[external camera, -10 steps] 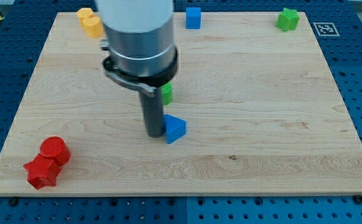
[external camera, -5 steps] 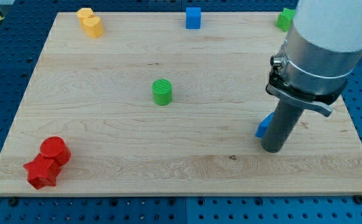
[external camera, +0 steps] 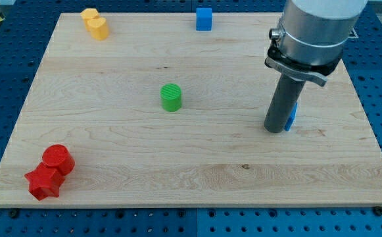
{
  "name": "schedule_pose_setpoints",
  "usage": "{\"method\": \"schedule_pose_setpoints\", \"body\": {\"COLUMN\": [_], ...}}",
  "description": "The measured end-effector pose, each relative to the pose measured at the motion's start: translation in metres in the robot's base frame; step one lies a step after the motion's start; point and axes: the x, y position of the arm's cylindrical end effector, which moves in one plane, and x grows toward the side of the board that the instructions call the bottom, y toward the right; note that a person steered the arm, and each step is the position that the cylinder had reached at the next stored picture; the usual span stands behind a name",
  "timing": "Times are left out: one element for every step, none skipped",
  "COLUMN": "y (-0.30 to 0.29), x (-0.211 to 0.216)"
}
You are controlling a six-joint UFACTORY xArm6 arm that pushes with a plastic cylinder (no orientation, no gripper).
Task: Push the blue triangle to the right center
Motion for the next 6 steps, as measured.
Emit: {"method": "schedule_pose_setpoints", "body": {"y": [0.000, 0.003, 0.012, 0.025, 0.041, 0.060], "x": [-0.016, -0.017, -0.017, -0.017, -0.016, -0.015]}}
